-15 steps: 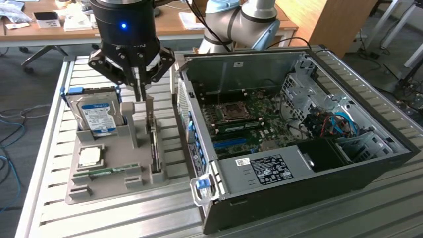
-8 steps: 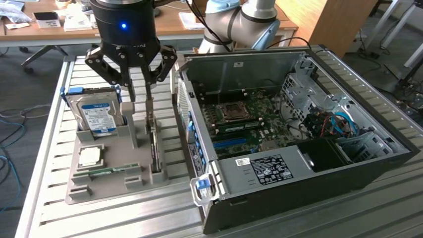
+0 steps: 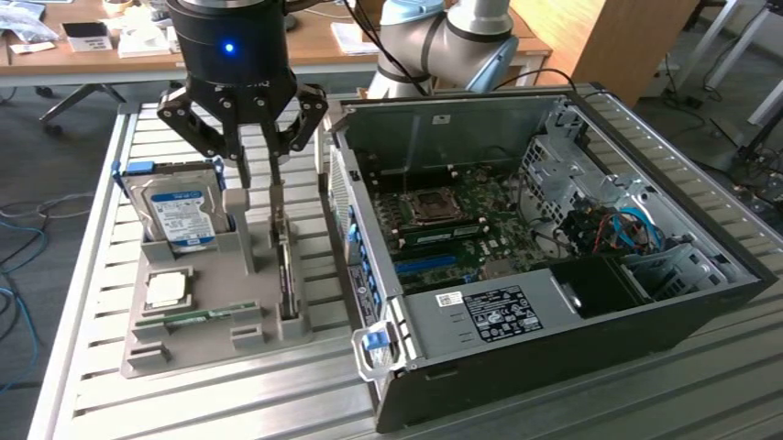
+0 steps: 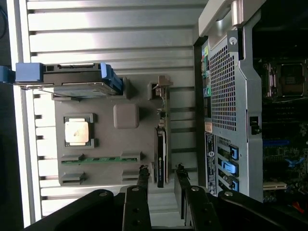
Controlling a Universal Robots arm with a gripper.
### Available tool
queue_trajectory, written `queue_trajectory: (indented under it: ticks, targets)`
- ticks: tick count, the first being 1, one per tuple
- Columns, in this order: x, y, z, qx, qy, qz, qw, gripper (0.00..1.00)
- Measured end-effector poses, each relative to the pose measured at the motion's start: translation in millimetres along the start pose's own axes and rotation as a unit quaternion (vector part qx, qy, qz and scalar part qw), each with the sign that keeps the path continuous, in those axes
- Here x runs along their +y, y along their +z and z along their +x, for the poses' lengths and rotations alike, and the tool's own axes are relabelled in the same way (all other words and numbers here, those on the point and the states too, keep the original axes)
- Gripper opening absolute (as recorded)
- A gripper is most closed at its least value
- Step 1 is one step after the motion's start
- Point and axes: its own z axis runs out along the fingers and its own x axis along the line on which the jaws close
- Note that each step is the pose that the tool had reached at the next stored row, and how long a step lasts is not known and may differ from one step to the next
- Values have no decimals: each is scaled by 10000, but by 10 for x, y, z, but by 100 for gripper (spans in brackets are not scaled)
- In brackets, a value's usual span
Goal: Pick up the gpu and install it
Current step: 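Pick up the gpu and move the gpu toward the slot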
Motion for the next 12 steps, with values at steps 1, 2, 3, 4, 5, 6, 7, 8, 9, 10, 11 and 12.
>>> queue_trajectory:
  ticks: [1,2,3,4,5,6,7,8,9,10,11,12]
  targets:
    - [0,5,0,0,0,0,10000,36]
    - [-1,12,1,-1,0,-1,10000,36]
    - [-1,22,1,-1,0,-1,10000,36]
    - [-1,30,1,0,0,-1,10000,36]
    - [-1,37,1,0,0,-1,10000,36]
    - [-2,41,1,0,0,0,10000,36]
    - [-2,41,1,0,0,0,10000,36]
    - [-2,41,1,0,0,0,10000,36]
    - [-2,41,1,0,0,-1,10000,36]
    - [-2,42,1,0,0,-1,10000,36]
    - [-2,41,1,0,0,-1,10000,36]
    - [-2,42,1,-1,0,-2,10000,36]
